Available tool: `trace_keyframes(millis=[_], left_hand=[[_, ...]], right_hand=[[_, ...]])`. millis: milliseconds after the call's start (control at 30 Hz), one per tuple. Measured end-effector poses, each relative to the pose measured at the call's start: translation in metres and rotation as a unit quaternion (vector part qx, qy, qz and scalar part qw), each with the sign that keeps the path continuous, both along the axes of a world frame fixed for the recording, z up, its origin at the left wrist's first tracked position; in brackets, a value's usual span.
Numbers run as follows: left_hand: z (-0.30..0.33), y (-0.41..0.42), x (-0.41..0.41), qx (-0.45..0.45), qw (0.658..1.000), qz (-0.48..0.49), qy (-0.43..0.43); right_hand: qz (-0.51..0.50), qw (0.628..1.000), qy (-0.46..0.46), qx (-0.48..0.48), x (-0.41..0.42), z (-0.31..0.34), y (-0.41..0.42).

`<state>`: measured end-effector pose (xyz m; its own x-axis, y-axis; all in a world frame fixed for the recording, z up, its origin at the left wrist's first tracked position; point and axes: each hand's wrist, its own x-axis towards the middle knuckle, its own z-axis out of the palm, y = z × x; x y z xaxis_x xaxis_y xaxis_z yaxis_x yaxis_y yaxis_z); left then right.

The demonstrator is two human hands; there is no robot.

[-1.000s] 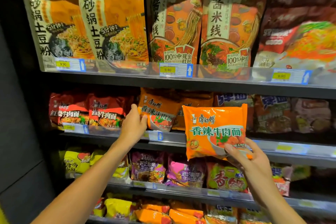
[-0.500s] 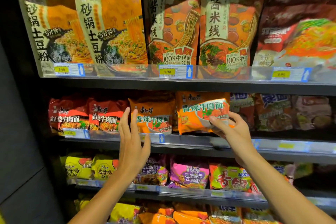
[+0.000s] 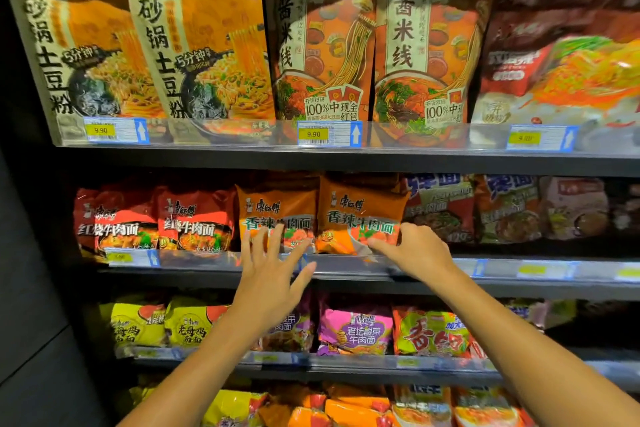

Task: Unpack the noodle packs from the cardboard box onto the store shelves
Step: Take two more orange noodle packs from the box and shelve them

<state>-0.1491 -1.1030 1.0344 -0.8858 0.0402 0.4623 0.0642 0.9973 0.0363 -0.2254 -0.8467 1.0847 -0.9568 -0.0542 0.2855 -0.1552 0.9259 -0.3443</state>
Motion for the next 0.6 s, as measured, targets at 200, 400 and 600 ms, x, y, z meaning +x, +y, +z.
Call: trace_keyframes(millis=[200,400,600], left_hand=[[0.004,-0.001,-0.003,0.039,0.999,-0.021,-0.027],[-0.006,-0.009,-0.001,0.084,0.994,-0.064,0.024],[-0.017,0.007,0.013,0.069,0.99,-0.112,0.051]], right_hand=[[0.004,0.992,-0.062,0.11,0.0,0.018,-0.004],[-0.013,0.995,-0.046,0.092,0.009,0.004,0.016],[0.026,0.999,0.034,0.027,0.04,-0.011,0.056]])
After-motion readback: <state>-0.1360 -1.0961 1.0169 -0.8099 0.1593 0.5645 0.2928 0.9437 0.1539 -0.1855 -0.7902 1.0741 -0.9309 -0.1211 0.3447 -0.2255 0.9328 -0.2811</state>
